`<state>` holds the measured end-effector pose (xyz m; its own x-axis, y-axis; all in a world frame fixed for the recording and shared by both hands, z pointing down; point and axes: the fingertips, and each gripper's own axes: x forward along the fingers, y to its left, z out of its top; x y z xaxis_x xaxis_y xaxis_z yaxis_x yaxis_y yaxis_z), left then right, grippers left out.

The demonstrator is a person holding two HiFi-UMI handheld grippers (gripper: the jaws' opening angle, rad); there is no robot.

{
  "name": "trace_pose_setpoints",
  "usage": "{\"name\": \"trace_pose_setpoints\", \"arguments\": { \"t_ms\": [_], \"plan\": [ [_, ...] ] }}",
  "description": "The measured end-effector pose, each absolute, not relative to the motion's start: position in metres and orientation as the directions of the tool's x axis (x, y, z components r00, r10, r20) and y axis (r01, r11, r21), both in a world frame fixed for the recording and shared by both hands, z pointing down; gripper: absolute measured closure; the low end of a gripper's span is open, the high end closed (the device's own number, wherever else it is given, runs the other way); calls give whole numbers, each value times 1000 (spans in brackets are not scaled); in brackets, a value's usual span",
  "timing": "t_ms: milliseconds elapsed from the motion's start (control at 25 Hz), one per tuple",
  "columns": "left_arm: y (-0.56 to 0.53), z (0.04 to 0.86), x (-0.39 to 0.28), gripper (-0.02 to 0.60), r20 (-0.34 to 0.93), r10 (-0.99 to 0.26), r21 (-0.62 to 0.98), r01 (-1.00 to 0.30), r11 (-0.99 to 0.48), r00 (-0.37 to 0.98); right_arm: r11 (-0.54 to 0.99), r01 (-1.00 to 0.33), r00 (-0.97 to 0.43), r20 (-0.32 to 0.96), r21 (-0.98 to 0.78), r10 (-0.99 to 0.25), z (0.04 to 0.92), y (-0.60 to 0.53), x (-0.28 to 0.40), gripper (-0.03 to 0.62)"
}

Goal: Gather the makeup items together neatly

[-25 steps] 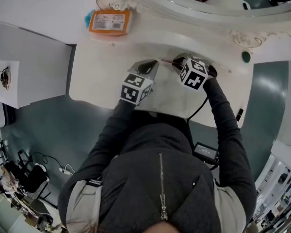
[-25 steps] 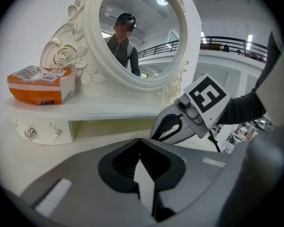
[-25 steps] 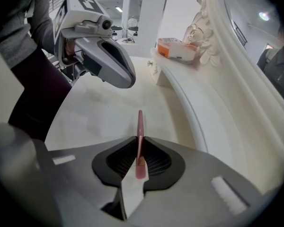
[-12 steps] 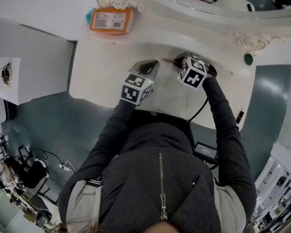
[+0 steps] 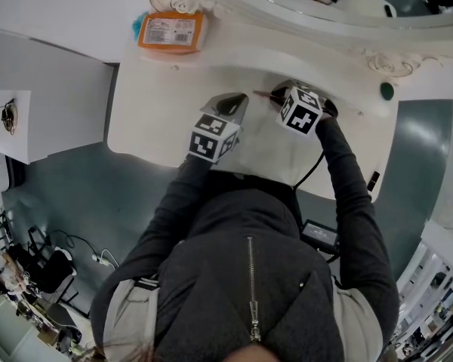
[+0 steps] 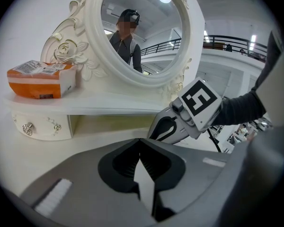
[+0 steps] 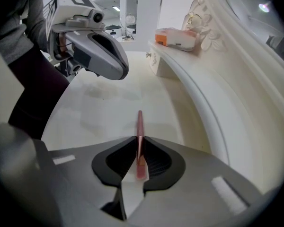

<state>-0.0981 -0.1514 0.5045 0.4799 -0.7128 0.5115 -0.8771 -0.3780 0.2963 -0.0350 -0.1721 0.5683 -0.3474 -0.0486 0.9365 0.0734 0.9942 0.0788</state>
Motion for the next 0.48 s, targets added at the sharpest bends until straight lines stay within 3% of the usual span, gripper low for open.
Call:
{"name": "trace_pose_setpoints", "arguments": {
  "t_ms": [480],
  "plan": [
    [-151,503,-100,571,507,-719,293,-880,-375,475,992,76,-357,932,97,-64,559,-177,-36,537]
  ]
}}
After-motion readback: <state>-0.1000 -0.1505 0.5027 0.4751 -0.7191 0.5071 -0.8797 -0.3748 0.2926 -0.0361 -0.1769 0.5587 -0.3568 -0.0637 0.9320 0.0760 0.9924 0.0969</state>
